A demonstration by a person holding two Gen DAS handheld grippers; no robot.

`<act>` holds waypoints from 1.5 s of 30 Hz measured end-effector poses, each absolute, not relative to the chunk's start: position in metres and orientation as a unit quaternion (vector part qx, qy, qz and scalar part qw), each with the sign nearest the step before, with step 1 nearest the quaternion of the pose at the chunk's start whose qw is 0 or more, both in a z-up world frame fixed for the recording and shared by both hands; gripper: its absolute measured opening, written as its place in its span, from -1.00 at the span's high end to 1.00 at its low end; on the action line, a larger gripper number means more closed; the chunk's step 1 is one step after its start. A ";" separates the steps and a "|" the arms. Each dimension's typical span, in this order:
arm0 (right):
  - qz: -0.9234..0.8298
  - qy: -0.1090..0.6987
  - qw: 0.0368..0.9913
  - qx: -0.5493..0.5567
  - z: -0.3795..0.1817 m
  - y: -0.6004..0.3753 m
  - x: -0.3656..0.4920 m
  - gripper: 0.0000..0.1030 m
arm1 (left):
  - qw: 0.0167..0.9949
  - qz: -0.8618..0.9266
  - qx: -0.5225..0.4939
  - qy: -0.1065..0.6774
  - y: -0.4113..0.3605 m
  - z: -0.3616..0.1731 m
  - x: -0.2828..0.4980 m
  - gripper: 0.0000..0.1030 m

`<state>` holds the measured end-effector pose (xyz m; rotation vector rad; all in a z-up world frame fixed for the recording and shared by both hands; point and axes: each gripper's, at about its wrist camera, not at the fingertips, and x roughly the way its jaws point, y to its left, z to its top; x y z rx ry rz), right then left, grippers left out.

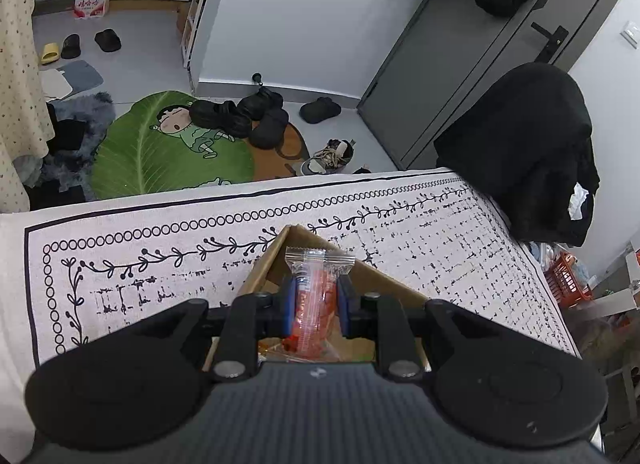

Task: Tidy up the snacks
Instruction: 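Open both tools to drop the sausage pack and green packet into the box, then move both tools back toward the remaining snacks on the bed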

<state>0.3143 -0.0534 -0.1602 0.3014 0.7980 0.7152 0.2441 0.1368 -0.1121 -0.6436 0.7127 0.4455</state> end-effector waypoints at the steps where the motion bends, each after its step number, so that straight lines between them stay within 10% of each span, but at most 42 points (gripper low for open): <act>1: 0.336 0.377 0.851 0.144 -0.159 -0.056 0.314 0.06 | 0.863 0.212 -0.307 0.342 0.137 -0.113 0.245 0.60; 10: 0.296 0.380 0.866 0.136 -0.156 -0.079 0.317 -0.43 | 0.864 0.202 -0.292 0.358 0.127 -0.109 0.250 0.44; 18: 0.266 0.385 0.876 0.117 -0.150 -0.096 0.317 -0.57 | 0.861 0.218 -0.266 0.375 0.111 -0.102 0.247 -0.41; 33: 0.255 0.392 0.872 0.144 -0.157 -0.145 0.323 -0.90 | 0.874 0.221 -0.216 0.375 0.065 -0.091 0.238 -0.97; 45: 0.224 0.353 0.896 0.147 -0.153 -0.178 0.325 -0.99 | 0.888 0.200 -0.241 0.337 0.040 -0.075 0.231 -1.00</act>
